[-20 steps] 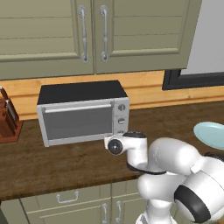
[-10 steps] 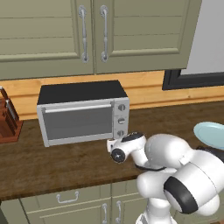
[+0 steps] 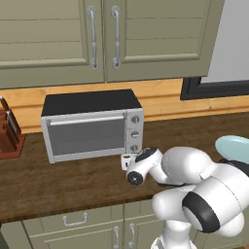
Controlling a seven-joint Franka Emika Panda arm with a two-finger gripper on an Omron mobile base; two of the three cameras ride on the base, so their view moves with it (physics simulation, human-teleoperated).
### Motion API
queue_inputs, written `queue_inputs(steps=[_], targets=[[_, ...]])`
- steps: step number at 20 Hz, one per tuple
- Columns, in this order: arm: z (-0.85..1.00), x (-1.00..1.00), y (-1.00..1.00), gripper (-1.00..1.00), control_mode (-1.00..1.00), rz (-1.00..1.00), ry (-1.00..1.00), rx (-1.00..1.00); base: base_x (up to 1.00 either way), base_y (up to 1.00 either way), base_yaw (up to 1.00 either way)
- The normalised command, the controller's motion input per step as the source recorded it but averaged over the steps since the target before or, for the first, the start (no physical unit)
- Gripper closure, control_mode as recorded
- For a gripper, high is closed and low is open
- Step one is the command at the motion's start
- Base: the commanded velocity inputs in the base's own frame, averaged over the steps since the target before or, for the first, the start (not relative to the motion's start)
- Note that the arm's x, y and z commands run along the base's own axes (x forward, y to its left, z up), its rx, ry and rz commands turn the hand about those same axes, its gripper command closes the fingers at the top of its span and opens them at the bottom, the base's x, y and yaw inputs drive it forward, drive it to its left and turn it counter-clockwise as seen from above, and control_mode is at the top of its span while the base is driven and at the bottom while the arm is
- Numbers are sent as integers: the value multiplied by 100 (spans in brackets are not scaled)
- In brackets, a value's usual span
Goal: Pick up the kebab skewer and baguette bread, and place them inside the toaster oven. Close the toaster oven door and start by setting the timer.
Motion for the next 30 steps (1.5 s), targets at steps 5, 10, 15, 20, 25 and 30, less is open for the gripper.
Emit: queue_inputs(steps=[5, 10, 15, 20, 25, 30], targets=[[0, 0, 0, -100, -100, 0, 0, 0, 0, 0, 0], [0, 0, 2, -100, -100, 0, 0, 0, 0, 0, 0], [0, 0, 2, -100, -100, 0, 0, 0, 0, 0, 0], [0, 0, 0, -100, -100, 0, 0, 0, 0, 0, 0], [7, -4, 0, -100, -100, 0, -1, 0, 0, 0, 0], [1, -8, 0, -100, -100, 2, 0, 0, 0, 0, 0]])
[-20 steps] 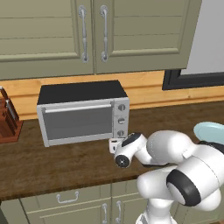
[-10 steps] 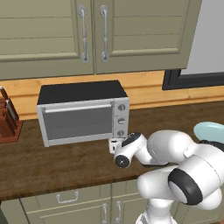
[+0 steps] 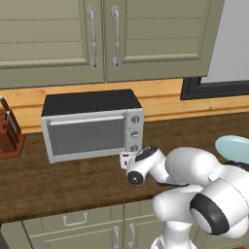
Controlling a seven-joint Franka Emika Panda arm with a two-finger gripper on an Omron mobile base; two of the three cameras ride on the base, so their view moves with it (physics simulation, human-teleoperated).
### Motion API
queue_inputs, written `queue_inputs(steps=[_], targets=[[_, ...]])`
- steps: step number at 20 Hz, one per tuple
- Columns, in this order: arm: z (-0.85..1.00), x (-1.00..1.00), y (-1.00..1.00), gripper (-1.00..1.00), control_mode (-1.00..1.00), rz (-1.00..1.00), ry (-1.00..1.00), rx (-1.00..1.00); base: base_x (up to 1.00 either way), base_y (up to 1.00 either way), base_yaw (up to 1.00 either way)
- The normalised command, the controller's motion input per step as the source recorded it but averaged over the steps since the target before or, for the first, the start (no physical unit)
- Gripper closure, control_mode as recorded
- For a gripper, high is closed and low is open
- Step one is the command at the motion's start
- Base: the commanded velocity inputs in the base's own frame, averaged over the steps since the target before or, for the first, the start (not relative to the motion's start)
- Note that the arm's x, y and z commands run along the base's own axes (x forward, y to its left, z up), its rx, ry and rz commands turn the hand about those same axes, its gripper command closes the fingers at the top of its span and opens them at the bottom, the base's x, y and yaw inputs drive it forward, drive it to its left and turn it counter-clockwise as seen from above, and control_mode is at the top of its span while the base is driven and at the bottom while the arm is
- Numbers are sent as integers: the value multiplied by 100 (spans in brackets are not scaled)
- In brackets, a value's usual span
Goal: Pick up the kebab skewer and baguette bread, and place them inside the toaster oven. Close the toaster oven door and start by setting the timer.
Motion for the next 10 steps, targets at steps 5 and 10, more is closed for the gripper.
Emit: queue_inputs(steps=[5, 10], targets=[[-3, 4, 0, -100, -100, 1, 0, 0, 0, 0, 0], [-28, 2, 0, -100, -100, 2, 0, 0, 0, 0, 0]])
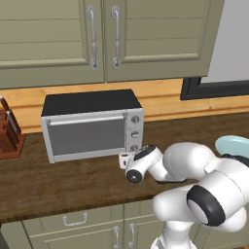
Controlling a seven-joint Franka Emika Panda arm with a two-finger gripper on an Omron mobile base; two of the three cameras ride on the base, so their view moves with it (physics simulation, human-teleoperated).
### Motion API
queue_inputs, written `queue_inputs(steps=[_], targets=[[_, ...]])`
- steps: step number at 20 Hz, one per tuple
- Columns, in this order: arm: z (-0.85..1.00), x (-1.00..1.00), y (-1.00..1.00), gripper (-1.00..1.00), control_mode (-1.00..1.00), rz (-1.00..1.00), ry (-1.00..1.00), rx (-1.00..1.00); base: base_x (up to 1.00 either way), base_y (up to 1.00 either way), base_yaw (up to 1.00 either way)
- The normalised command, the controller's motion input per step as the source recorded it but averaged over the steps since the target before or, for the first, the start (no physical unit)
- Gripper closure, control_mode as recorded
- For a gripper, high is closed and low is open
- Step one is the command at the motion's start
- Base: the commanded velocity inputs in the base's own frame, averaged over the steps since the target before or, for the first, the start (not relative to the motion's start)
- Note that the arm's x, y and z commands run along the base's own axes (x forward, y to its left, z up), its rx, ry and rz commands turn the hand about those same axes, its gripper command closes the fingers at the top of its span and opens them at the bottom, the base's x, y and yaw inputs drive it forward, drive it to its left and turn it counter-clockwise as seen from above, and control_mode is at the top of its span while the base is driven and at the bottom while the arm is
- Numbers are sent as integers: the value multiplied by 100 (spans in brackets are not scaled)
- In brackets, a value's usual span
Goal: Pick up the kebab skewer and baguette bread, and place them inside the toaster oven. Close the toaster oven door and start by setting the timer.
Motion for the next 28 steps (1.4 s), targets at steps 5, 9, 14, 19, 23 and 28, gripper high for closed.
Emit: queue_inputs(steps=[5, 9, 14, 19, 23, 28], targets=[[-26, 3, 0, -100, -100, 2, -1, 0, 0, 0, 0], [0, 1, 0, -100, -100, 3, -7, 0, 0, 0, 0], [0, 5, 0, -100, -100, 2, -7, 0, 0, 0, 0], [13, 11, 0, -100, -100, 0, -2, 0, 0, 0, 0], [13, 9, -1, -100, -100, 0, 0, 0, 0, 0, 0], [0, 27, 0, -100, -100, 0, 0, 0, 0, 0, 0]])
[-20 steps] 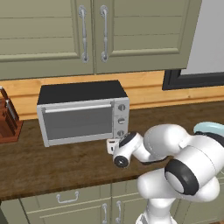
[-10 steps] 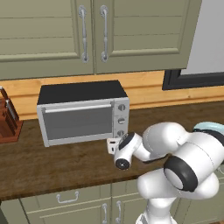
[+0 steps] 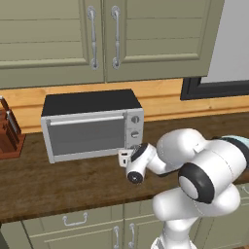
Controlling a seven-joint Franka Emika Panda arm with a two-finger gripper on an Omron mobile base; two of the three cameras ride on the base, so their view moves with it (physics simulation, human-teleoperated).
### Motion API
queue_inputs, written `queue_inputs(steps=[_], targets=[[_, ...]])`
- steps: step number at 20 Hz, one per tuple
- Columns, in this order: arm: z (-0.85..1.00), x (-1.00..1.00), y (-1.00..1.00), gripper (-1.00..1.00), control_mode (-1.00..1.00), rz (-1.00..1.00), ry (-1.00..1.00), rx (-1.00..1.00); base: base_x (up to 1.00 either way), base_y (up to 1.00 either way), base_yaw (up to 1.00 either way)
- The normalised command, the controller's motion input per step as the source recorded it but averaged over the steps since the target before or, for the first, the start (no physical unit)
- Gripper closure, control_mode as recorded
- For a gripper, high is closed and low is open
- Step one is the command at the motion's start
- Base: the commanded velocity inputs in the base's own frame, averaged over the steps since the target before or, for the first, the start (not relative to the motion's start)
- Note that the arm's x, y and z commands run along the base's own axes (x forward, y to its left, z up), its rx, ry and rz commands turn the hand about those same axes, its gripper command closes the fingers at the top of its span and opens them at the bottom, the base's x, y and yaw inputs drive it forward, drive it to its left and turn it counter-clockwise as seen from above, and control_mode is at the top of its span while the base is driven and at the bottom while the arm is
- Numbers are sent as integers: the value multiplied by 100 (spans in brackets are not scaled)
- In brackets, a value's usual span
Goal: Pick up the kebab skewer and baguette bread, and place them inside the toaster oven. Close the toaster oven door and start by setting the timer.
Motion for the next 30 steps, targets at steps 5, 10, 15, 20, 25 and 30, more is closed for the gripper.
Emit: queue_inputs(steps=[5, 10, 15, 20, 25, 30], targets=[[-1, 28, 0, -100, -100, 1, 0, 0, 0, 0, 0], [-19, 2, 0, -100, -100, 2, 0, 0, 0, 0, 0], [-22, 2, 0, -100, -100, 2, 0, 0, 0, 0, 0], [-1, 15, 0, -100, -100, 2, -1, 0, 0, 0, 0], [0, 1, 0, -100, -100, 2, -1, 0, 0, 0, 0], [0, 4, 0, -100, -100, 2, -1, 0, 0, 0, 0]])
